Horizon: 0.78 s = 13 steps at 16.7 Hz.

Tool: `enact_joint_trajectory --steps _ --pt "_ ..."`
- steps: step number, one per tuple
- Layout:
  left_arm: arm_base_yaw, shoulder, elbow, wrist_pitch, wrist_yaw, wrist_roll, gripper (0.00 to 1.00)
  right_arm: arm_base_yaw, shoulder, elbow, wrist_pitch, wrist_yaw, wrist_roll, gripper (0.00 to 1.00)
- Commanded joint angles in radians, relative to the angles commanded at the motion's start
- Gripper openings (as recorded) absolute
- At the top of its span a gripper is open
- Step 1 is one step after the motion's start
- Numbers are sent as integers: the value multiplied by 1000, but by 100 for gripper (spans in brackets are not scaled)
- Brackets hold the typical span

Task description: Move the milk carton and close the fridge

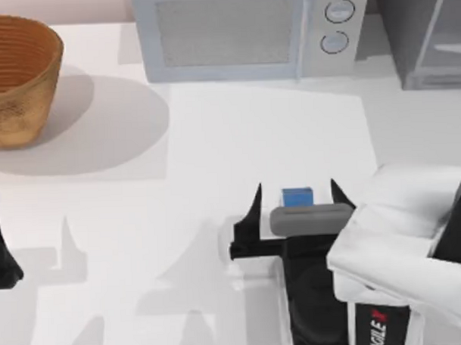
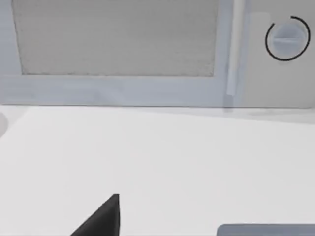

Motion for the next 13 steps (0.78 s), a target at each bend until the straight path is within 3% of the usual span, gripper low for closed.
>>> enact_joint_trajectory --steps 11,13 --pt "0 0 0 0 0 0 100 0 0 0 0 0 0 2" --pt "0 0 0 0 0 0 100 0 0 0 0 0 0 0"
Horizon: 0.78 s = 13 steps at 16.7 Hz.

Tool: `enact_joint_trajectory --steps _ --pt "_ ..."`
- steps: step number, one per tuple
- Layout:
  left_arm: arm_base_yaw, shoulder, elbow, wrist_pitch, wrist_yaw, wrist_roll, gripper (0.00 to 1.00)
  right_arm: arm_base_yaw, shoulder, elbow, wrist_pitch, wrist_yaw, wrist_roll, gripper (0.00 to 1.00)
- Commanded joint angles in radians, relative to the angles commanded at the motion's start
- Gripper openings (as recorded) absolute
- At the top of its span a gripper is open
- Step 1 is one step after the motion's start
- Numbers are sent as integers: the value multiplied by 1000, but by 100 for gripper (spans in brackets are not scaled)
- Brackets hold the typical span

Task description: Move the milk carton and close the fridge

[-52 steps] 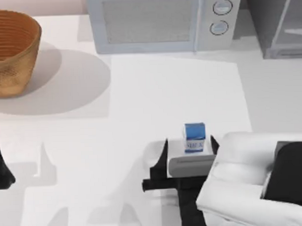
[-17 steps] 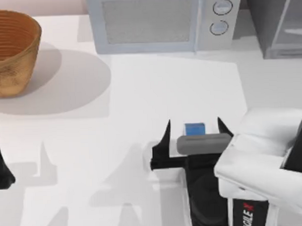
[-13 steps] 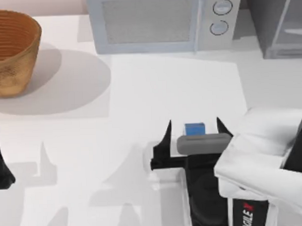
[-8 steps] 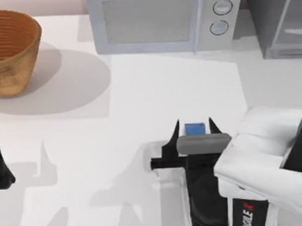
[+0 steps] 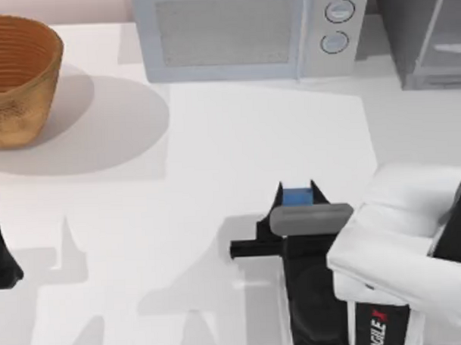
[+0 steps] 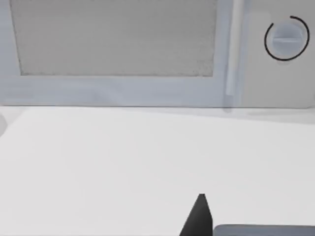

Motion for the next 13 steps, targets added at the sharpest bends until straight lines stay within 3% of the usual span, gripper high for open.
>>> enact_joint_trajectory --steps 13 --pt "0 0 0 0 0 0 100 1 -52 -13 -40 -1 2 0"
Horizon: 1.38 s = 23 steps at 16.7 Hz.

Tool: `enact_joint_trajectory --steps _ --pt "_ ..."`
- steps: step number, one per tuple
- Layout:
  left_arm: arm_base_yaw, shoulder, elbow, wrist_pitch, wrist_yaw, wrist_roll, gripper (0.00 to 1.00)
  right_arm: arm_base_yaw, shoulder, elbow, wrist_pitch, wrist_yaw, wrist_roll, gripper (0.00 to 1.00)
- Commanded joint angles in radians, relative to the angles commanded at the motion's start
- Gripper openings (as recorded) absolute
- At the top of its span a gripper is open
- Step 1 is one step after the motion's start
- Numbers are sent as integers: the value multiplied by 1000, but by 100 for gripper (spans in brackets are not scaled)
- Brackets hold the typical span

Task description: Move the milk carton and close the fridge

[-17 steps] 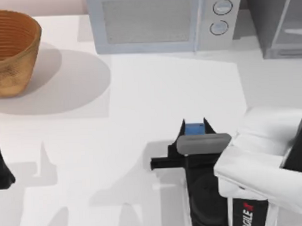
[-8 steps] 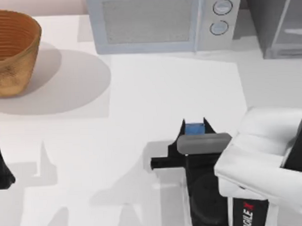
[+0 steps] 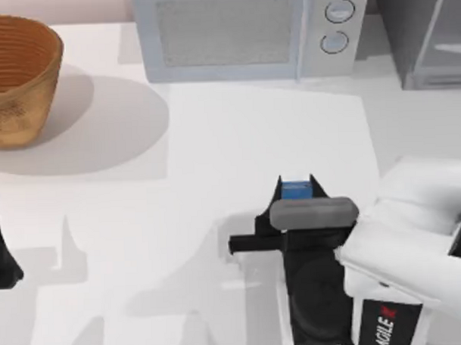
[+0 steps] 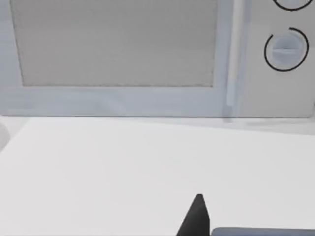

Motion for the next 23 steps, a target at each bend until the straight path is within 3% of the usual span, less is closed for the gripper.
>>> enact_joint_trajectory --steps 16,19,23 --pt "0 0 0 0 0 0 100 -28 -119 -31 -84 -23 3 0" --pt "0 0 0 0 0 0 100 -115 -212 -79 -144 -110 3 0" --pt "0 0 0 0 0 0 100 -324 -371 -156 -224 -348 10 0"
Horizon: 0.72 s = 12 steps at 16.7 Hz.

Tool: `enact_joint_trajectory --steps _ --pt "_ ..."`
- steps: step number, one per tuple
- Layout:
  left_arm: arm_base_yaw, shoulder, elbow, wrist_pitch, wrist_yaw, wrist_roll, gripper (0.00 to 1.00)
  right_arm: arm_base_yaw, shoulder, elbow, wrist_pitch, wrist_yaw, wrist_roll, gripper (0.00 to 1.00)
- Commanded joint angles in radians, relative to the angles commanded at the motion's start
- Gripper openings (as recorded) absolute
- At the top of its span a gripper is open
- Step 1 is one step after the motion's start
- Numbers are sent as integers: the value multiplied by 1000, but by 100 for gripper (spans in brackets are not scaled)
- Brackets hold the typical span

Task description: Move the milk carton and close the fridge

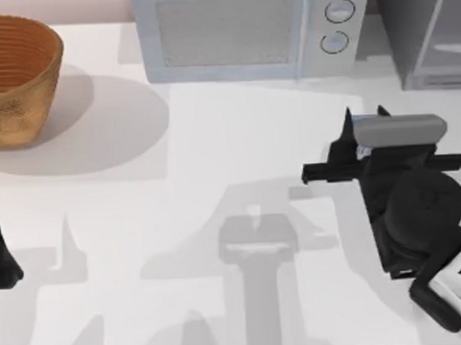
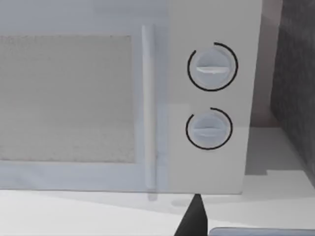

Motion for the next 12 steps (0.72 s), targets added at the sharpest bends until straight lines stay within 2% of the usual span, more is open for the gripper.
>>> enact_joint_trajectory --steps 4,7,12 --pt "0 0 0 0 0 0 100 -293 -153 -66 -129 -261 -13 0" --pt "0 0 0 0 0 0 100 -481 -286 -96 -230 -396 -22 0" --pt "0 0 0 0 0 0 100 -610 -444 -103 -334 -556 -17 0"
